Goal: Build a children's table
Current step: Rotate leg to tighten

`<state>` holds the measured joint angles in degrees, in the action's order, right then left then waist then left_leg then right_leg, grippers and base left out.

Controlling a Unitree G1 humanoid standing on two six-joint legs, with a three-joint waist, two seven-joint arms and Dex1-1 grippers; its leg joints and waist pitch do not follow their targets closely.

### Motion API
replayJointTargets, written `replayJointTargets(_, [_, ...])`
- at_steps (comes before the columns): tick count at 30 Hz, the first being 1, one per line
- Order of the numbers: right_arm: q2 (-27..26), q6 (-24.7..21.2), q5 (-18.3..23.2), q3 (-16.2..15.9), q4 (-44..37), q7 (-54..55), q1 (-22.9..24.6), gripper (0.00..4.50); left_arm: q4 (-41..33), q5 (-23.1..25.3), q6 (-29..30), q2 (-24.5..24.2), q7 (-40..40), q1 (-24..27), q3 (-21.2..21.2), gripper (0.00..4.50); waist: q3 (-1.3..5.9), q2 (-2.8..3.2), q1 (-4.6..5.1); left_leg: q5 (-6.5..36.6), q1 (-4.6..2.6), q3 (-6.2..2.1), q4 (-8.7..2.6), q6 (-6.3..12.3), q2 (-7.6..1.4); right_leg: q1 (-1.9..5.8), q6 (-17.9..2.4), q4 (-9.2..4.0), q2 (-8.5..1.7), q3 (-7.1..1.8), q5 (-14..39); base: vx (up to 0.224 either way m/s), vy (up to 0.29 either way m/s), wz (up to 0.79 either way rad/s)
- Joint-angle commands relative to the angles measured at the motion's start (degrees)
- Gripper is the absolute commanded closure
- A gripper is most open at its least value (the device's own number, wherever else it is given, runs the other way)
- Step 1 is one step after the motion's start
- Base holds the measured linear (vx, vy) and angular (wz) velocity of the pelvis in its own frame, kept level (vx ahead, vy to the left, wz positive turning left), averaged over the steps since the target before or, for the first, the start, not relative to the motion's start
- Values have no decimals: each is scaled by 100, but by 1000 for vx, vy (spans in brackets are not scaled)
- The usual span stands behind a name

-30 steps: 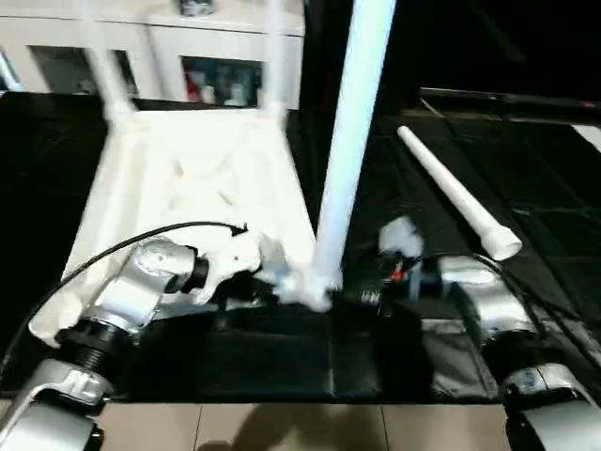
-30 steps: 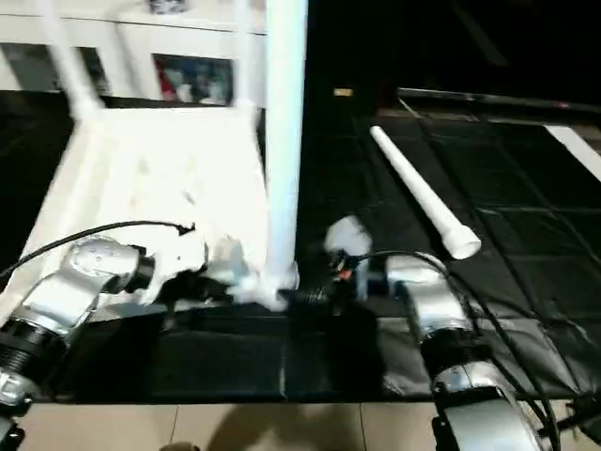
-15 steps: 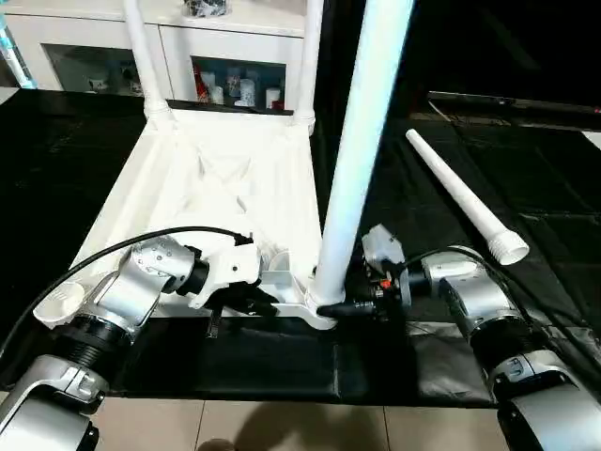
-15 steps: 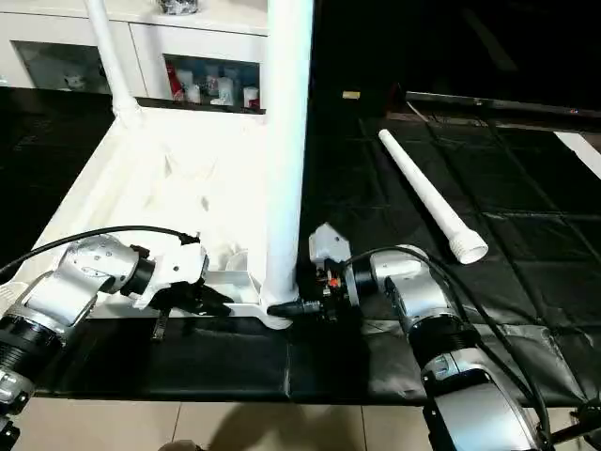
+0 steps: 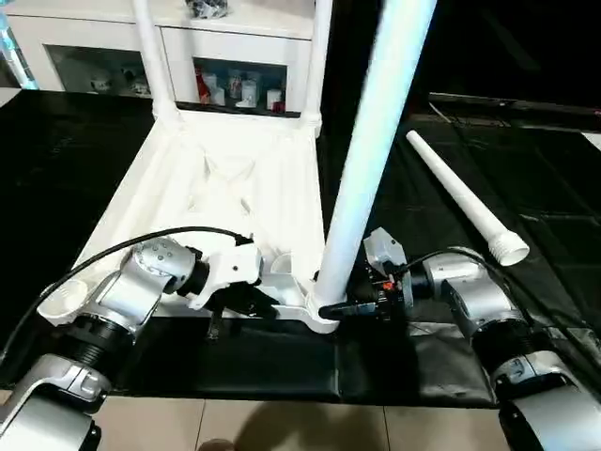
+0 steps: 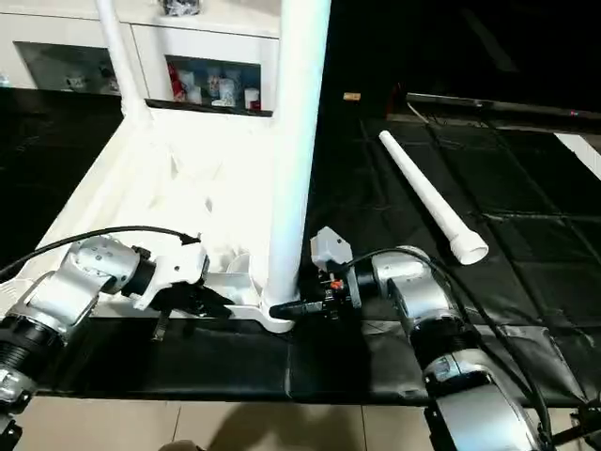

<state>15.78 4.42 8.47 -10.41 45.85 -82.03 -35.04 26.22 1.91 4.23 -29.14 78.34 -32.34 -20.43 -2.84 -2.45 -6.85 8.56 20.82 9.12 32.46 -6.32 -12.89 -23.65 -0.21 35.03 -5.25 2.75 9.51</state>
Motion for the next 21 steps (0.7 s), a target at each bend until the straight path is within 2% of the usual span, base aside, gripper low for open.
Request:
replayJointTargets(1, [-223,-412,66,81,-131,502,161,184,62,-57,550,348,-645,-110,79,450,343,76,38,2071,-73,115,-391,38,2,250,-1192,-406,-148,-136,1705,0,0,0])
replayJointTargets(2, [-313,-531,82,142,-159,764,213,184,36,-100,719,443,-858,-130,181,450,331,87,35,2164,-94,113,-395,15,0,223,-1180,-421,-150,-139,1824,0,0,0])
replayJointTargets(3, [-521,-631,82,250,-225,1333,343,184,-22,-149,1055,631,-1310,-167,374,450,300,63,95,2423,-70,73,-420,-75,27,243,-988,-465,-168,-120,2404,0,0,0])
replayJointTargets(4, [-521,-631,82,250,-225,1333,343,185,-22,-149,1055,631,-1310,-167,374,450,300,63,95,2423,-70,73,-420,-75,27,243,-988,-465,-168,-120,2404,0,0,0])
replayJointTargets(5, [-706,-544,73,306,-276,1709,467,185,-67,-161,1293,771,-1644,-192,501,450,301,56,112,2557,-96,56,-419,-113,43,219,-791,-528,-189,-107,2857,0,0,0])
replayJointTargets(6, [-757,-542,77,322,-286,1809,495,186,-71,-151,1338,809,-1740,-205,531,450,306,16,174,2559,-74,32,-422,-107,61,228,-602,-577,-196,-91,3162,0,0,0])
replayJointTargets(8, [-932,-540,40,391,-190,2253,492,186,-56,-144,1476,933,-1973,-243,602,450,300,23,224,2523,-53,25,-431,-106,63,225,-534,-585,-190,-86,3237,0,0,0])
replayJointTargets(10, [-1213,-589,-13,504,-3,2965,435,186,-22,-102,1694,1155,-2360,-312,717,450,308,16,263,2522,-64,22,-413,-83,82,199,-459,-616,-187,-72,3387,0,0,0])
replayJointTargets(11, [-1441,-626,-38,609,205,3563,329,186,19,-57,1830,1342,-2665,-376,785,450,311,49,285,2478,-75,29,-409,-86,75,175,-500,-611,-191,-93,3279,0,0,0])
replayJointTargets(12, [-1611,-675,-21,707,405,4014,197,186,88,-20,1897,1507,-2968,-442,854,450,300,43,342,2515,-85,29,-400,-121,93,153,-518,-626,-171,-75,3312,0,0,0])
replayJointTargets(13, [-1757,-726,0,790,597,4396,60,186,161,-15,1960,1663,-3232,-510,926,450,335,45,379,2423,-44,10,-402,-135,99,209,-528,-584,-170,-62,3190,0,0,0])
replayJointTargets(14, [-1888,-835,-45,851,714,4759,-60,186,190,-20,2080,1825,-3471,-568,999,450,339,40,388,2338,-13,15,-408,-119,102,224,-535,-586,-162,-69,3069,0,0,0])
replayJointTargets(15, [-2043,-978,-180,843,888,5165,-247,186,240,2,2197,2045,-3854,-658,1092,450,342,52,400,2290,-30,38,-393,-99,92,187,-623,-555,-135,-78,2768,0,0,0])
replayJointTargets(16, [-2043,-978,-180,843,888,5165,-247,186,240,2,2197,2045,-3854,-658,1092,450,342,52,400,2290,-30,38,-393,-99,92,187,-623,-555,-135,-78,2768,0,0,0])
replayJointTargets(19, [-2212,-903,-122,1008,961,5393,-407,186,186,58,2271,2170,-4003,-705,1043,450,371,33,391,2091,-27,81,-372,40,93,200,-830,-515,-117,-111,2034,0,0,0])
replayJointTargets(20, [-2228,-882,-88,1049,959,5395,-427,130,179,66,2254,2168,-3993,-709,1020,450,383,26,387,2013,-25,89,-363,77,96,210,-871,-501,-116,-118,1884,51,-6,4])
replayJointTargets(21, [-2232,-874,-76,1061,957,5390,-434,116,178,67,2248,2166,-3989,-710,1013,450,392,31,382,1800,6,91,-363,129,97,246,-952,-465,-117,-125,1567,51,-6,4])
